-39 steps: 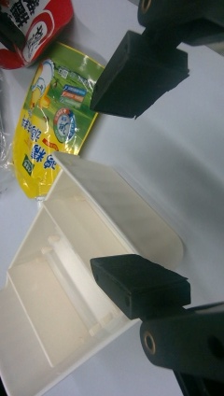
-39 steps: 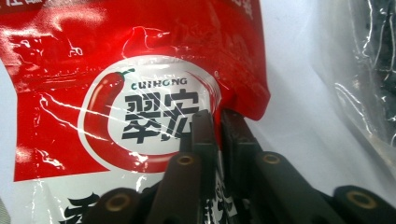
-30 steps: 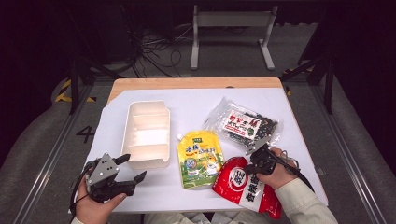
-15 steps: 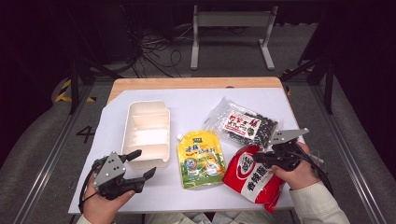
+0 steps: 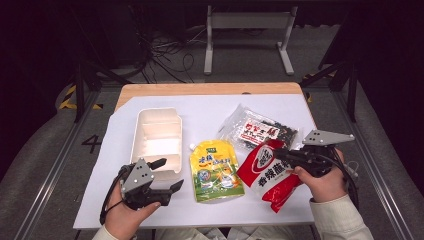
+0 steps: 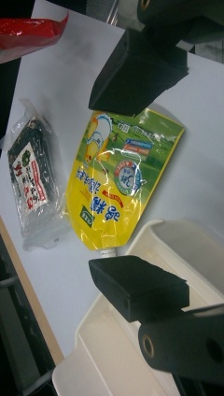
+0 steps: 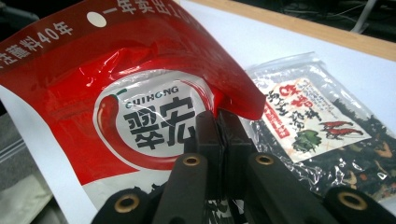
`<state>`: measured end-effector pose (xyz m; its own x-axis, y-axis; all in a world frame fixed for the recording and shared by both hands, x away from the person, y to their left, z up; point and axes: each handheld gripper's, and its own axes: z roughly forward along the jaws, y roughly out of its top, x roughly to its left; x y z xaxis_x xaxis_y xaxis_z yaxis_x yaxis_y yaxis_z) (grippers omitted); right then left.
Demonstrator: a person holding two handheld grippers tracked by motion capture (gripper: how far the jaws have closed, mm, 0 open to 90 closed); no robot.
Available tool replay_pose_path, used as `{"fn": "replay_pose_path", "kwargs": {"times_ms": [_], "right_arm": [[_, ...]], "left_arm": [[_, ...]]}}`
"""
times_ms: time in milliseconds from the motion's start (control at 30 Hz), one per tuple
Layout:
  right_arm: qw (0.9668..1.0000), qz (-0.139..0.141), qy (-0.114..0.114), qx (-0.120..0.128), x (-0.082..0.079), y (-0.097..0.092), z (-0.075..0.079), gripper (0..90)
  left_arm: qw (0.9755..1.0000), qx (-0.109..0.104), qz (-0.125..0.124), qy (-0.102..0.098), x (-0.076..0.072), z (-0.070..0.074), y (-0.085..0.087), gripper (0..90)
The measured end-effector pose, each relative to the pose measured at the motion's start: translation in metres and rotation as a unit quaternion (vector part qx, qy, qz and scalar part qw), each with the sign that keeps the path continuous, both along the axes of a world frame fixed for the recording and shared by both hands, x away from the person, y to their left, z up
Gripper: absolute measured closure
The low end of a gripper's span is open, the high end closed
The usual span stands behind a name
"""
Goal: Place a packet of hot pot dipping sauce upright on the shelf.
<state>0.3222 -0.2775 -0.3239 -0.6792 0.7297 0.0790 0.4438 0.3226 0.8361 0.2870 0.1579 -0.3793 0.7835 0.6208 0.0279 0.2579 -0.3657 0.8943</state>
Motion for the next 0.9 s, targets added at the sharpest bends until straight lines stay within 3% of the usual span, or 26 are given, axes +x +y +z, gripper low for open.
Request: {"fn": "replay_pose_path", "kwargs": {"times_ms": [100, 167, 300, 567, 733, 900], "right_arm": [[0.9999, -0.009, 0.0, 0.005, 0.001, 0.001, 0.001, 87.6], [0.9998, -0.015, -0.005, 0.011, 0.001, 0.002, 0.002, 87.6], [0.9994, -0.024, -0.016, 0.019, 0.001, 0.008, 0.005, 87.6], [0.9981, -0.026, -0.037, 0.041, 0.003, 0.019, 0.007, 87.5], [0.9967, -0.027, -0.05, 0.057, 0.004, 0.026, 0.009, 87.5], [0.9944, -0.03, -0.068, 0.074, 0.004, 0.031, 0.011, 87.4]], "left_arm": [[0.9996, -0.019, -0.008, 0.017, 0.0, 0.0, -0.004, 19.0], [0.9997, -0.018, -0.012, 0.011, 0.001, 0.0, -0.009, 19.1], [0.9987, -0.03, -0.031, 0.027, 0.005, 0.001, -0.022, 18.1], [0.9971, -0.042, -0.057, 0.029, 0.014, 0.008, -0.046, 16.4], [0.9949, -0.044, -0.081, 0.04, 0.016, 0.007, -0.069, 16.0], [0.9918, -0.063, -0.099, 0.05, 0.022, 0.001, -0.095, 15.8]]}}
